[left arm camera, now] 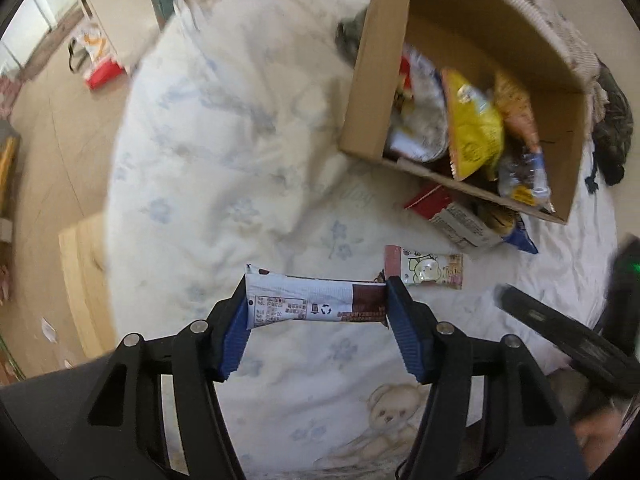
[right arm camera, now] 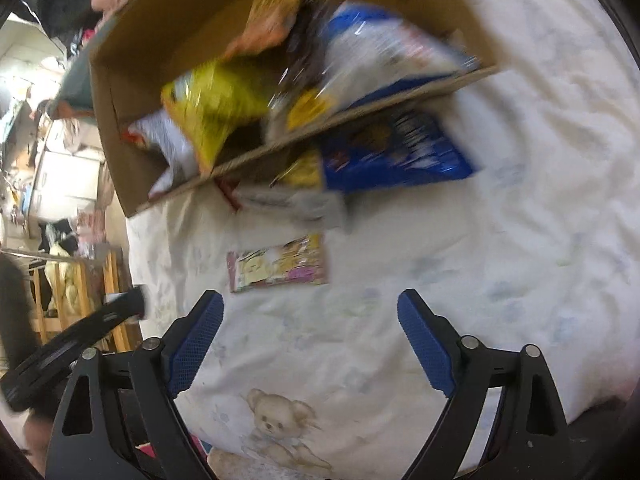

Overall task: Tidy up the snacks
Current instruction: 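Grasp the chocolate bar with the left gripper while the right gripper grasps the cartoon candy packet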

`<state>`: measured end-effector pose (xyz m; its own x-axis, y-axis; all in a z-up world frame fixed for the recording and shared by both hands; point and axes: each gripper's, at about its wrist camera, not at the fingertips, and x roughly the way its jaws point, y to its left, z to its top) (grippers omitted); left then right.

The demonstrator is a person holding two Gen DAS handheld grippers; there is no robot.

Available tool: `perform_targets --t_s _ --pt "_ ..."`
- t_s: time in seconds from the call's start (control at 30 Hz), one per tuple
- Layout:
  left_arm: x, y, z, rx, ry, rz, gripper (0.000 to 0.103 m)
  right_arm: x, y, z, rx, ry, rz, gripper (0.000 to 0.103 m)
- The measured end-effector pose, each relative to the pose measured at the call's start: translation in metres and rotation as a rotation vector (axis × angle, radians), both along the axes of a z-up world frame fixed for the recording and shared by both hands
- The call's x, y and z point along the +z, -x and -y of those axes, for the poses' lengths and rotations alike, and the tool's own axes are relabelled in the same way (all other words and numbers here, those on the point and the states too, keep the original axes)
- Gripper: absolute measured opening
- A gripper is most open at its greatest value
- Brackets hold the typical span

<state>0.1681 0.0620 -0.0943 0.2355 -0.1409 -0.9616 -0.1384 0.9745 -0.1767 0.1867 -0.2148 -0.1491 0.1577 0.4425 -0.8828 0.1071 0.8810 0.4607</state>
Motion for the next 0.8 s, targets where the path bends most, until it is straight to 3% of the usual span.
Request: perform_targets --t_s 0.13,0.3,0.47,0.57,0.67,0.8 --pt "0.025 0.015 -0.019 0.021 0.001 0.062 0.059 -0.015 -0.015 -0.041 0.027 0.088 -0.017 0.094" --pt "0.022 0.006 -0.033 0.085 -0.047 0.102 0.059 -0.035 -0.031 -0.087 0.087 0.2 -0.042 0.097" --pt "0.019 -0.003 -0.03 0.119 0.0 0.088 0.059 -0.054 -0.038 -0.114 0.182 0.38 -0.048 0.103" --pt "0.023 -0.005 -0.023 0.101 0.002 0.108 0.059 -0.053 -0.036 -0.12 0.178 0.408 -0.034 0.103" --pt "0.025 -0.006 -0.015 0.086 0.005 0.121 0.059 -0.05 -0.031 -0.123 0.196 0.416 -0.01 0.097" --pt "0.024 -0.007 -0.01 0.079 0.004 0.118 0.059 -0.04 -0.023 -0.124 0.215 0.403 0.006 0.077"
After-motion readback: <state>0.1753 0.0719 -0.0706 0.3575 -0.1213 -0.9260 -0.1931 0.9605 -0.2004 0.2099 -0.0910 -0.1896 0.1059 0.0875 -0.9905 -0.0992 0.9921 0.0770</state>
